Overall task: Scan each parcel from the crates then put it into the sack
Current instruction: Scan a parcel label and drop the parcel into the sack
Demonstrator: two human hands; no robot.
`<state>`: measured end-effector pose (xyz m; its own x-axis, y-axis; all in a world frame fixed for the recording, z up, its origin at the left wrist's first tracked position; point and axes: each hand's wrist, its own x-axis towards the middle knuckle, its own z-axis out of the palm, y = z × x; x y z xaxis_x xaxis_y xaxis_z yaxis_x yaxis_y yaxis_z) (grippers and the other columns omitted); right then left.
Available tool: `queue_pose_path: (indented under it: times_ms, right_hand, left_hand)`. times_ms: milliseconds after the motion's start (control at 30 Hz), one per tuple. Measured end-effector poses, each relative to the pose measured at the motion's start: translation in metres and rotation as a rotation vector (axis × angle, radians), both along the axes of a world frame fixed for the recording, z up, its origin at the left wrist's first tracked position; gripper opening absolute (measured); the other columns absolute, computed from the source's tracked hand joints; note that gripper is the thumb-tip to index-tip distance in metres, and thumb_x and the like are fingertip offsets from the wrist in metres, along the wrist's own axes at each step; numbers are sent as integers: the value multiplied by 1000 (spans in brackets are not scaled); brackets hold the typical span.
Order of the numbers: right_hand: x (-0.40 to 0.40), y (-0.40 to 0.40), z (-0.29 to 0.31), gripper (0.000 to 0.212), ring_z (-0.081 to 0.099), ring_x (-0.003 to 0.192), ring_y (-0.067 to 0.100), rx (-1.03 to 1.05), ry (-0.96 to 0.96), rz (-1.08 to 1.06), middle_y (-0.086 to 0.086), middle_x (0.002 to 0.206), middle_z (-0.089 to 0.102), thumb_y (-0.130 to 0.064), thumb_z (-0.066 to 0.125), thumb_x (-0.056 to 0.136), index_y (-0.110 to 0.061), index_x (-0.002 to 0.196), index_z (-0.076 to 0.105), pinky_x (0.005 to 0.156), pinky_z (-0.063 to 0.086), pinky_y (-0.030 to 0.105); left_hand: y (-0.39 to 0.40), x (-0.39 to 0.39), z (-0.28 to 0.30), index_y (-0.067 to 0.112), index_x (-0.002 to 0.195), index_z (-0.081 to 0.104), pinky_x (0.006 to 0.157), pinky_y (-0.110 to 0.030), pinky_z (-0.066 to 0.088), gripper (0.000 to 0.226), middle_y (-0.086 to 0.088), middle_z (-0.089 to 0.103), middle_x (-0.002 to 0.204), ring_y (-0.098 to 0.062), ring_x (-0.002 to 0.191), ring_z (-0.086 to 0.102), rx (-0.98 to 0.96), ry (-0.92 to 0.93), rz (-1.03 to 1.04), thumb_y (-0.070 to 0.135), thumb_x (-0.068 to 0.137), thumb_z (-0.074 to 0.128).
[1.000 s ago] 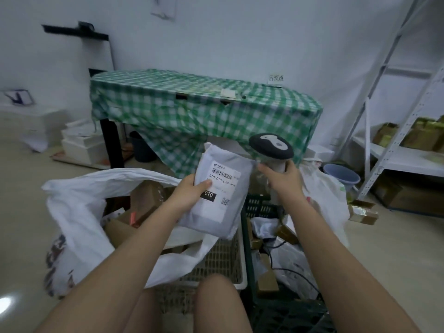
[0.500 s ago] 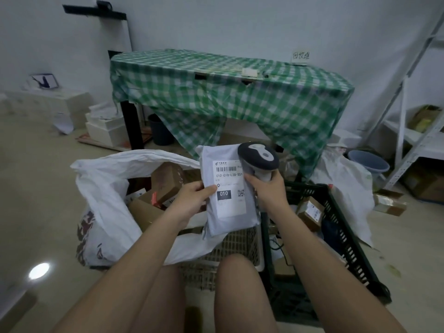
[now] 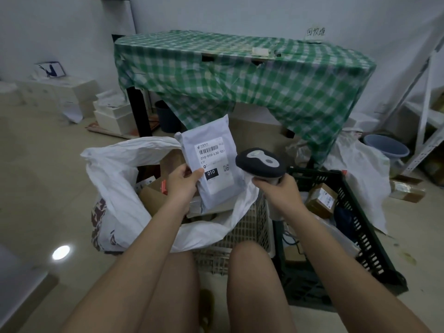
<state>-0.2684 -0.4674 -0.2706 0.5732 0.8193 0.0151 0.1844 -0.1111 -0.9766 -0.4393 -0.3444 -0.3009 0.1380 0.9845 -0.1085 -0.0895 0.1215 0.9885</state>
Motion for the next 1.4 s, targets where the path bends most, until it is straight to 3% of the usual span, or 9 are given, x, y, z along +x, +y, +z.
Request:
queue_pose_path:
  times_ms: [67, 100, 200, 333, 633, 900, 1000, 1067, 1400]
  right_hand:
    - [-10, -7, 0, 25, 63, 91, 29, -17, -41, 33, 18, 87, 67, -10, 70, 84, 0, 106, 63, 77, 55, 39]
    - [-13, -9, -2, 18, 64, 89, 27, -2, -47, 65, 17, 86, 67, -9, 70, 84, -3, 101, 65, 74, 55, 33]
    - [-25, -14, -1, 24, 61, 65, -7, 66, -16, 144, -11, 73, 64, -7, 70, 84, -29, 86, 61, 57, 47, 10]
    - [-31, -13, -4, 13, 56, 60, 5, 74, -49, 111, -8, 64, 60, -13, 69, 84, -22, 89, 62, 51, 44, 12]
    - [-25, -13, -6, 20, 48, 51, -1, 81, -50, 114, -20, 49, 55, -8, 66, 85, -25, 78, 57, 50, 41, 12]
    - [-25, -14, -3, 13, 53, 63, 11, 84, -43, 106, -1, 64, 59, -9, 67, 84, -21, 87, 63, 54, 46, 20]
    - [-23, -10, -1, 8, 62, 65, 17, 63, -12, 60, 9, 72, 65, -8, 69, 83, -10, 90, 65, 63, 51, 32]
    - [-18, 0, -1, 12, 69, 73, 23, 50, 6, 3, 8, 75, 69, -11, 71, 82, -22, 83, 66, 69, 55, 41]
    - [1, 81, -15, 15, 62, 78, 25, -66, -96, -105, 13, 85, 67, -21, 70, 84, -8, 87, 62, 77, 53, 45]
  left_hand:
    - [0, 2, -4, 19, 98, 66, 91, -44, 54, 16, -2, 70, 102, -21, 96, 68, -11, -10, 5, 6, 90, 63]
    - [-1, 3, -5, 20, 98, 66, 91, -44, 54, 16, -1, 71, 101, -21, 96, 68, -11, -9, 5, 7, 90, 63]
    - [0, 5, -8, 25, 92, 66, 90, -44, 55, 16, 2, 71, 100, -19, 94, 68, -8, 13, 0, 9, 90, 64]
    - [3, 4, -10, 28, 94, 66, 90, -45, 55, 15, 0, 71, 108, -19, 97, 67, -8, 43, -6, 13, 89, 66]
    - [0, 6, -9, 23, 105, 66, 92, -45, 54, 19, 2, 70, 107, -18, 98, 66, 2, 43, 0, 13, 89, 66]
    - [-1, 6, -10, 25, 101, 66, 89, -43, 55, 17, 4, 70, 103, -19, 99, 67, -9, 25, 6, 12, 89, 65]
    - [-2, -1, -9, 27, 101, 66, 89, -42, 55, 16, 3, 71, 105, -19, 98, 68, -13, 4, 19, 14, 91, 64]
    - [1, -10, -8, 24, 106, 66, 87, -40, 56, 16, 3, 71, 106, -16, 95, 68, 1, 13, 55, 17, 92, 61]
    - [36, -70, 16, 19, 120, 58, 88, -36, 49, 27, 3, 56, 111, -14, 102, 55, 463, 428, 319, 25, 94, 56]
